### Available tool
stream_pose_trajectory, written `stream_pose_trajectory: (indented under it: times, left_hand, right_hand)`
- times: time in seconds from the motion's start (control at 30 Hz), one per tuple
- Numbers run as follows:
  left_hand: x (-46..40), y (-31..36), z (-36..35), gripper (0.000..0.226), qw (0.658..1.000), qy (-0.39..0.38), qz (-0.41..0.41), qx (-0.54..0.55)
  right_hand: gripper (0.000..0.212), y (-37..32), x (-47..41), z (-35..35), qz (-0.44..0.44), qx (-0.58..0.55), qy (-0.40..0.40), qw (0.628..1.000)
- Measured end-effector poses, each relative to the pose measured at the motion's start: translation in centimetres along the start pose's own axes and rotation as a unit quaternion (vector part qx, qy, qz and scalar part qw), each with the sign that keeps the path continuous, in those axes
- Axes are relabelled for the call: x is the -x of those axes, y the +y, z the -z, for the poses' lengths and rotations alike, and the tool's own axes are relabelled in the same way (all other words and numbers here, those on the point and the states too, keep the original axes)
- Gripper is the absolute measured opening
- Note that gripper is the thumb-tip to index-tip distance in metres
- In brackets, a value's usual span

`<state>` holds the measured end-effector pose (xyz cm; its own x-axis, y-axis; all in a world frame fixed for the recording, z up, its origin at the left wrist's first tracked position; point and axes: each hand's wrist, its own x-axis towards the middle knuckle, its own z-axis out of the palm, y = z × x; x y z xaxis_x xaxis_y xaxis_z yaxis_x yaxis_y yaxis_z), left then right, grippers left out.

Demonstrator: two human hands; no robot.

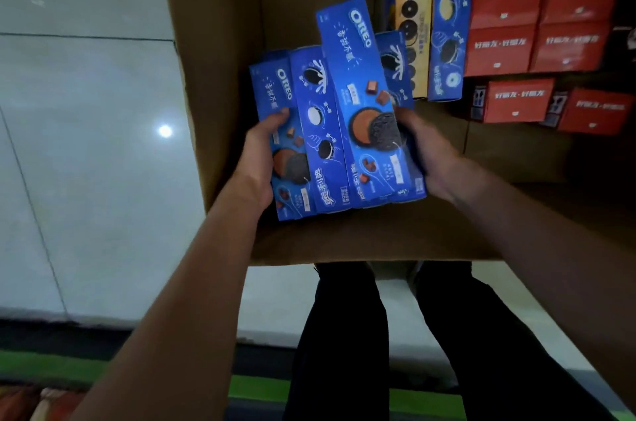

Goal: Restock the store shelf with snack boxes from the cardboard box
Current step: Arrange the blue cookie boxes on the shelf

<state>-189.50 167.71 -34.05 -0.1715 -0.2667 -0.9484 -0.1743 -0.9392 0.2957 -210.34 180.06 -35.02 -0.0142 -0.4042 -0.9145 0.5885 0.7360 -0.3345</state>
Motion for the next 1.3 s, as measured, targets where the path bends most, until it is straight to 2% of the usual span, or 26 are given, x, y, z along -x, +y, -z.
stream_pose_trajectory:
  times: [0.07, 0.17, 0.27, 0.5, 0.57, 0.67, 0.8, 0.97, 1.07, 1.17, 1.23, 1.3]
  left_hand:
    - [1.5, -0.2, -0.3, 0.029, 1.000, 0.002, 0.012, -0.006]
    - [3.4, 0.0, -1.0, 0.048, 1.000, 0.014, 0.007, -0.002]
    - [4.9, 0.4, -1.3, 0.045, 0.999, 0.016, -0.025, 0.020]
    - [10.1, 2.4, -2.4, 0.074, 0.991, -0.010, -0.130, 0.013]
    - [12.8, 3.6, -3.1, 0.072, 0.990, -0.011, -0.138, 0.012]
    - [17.4, 6.0, -4.0, 0.061, 0.989, -0.013, -0.144, 0.019]
    - [25.6, 10.0, -4.3, 0.066, 0.986, -0.016, -0.160, 0.040]
    - [38.8, 15.4, -3.8, 0.056, 0.977, 0.009, -0.210, 0.040]
    - [46.9, 17.6, -3.6, 0.044, 0.968, 0.024, -0.245, 0.054]
    - [54.4, 18.5, -3.7, 0.034, 0.956, 0.051, -0.279, 0.078]
    - [59.2, 18.5, -3.9, 0.046, 0.947, 0.080, -0.295, 0.096]
    - [63.6, 17.7, -4.1, 0.059, 0.934, 0.120, -0.307, 0.135]
  right_hand:
    - [0.038, -0.2, 1.2, -0.3, 0.011, -0.024, 0.010, 1.000]
    - [0.056, -0.8, 3.0, -0.8, 0.023, -0.028, 0.017, 0.999]
    - [0.075, -2.1, 4.3, -1.1, 0.035, -0.036, 0.010, 0.999]
    - [0.084, -6.6, 9.3, -1.7, 0.105, 0.042, 0.012, 0.994]
    - [0.085, -8.2, 12.2, -2.3, 0.112, 0.046, 0.020, 0.992]
    - [0.107, -10.8, 17.4, -4.0, 0.109, 0.049, 0.027, 0.992]
    - [0.108, -14.7, 24.9, -7.3, 0.091, 0.049, 0.025, 0.994]
    - [0.122, -19.8, 35.5, -12.6, 0.103, 0.083, 0.001, 0.991]
    - [0.118, -22.6, 41.7, -15.5, 0.111, 0.107, -0.035, 0.987]
    - [0.095, -25.2, 47.4, -18.1, 0.127, 0.132, -0.072, 0.981]
    - [0.083, -26.6, 50.8, -19.7, 0.150, 0.157, -0.100, 0.971]
    - [0.081, -27.8, 54.2, -21.4, 0.169, 0.190, -0.150, 0.955]
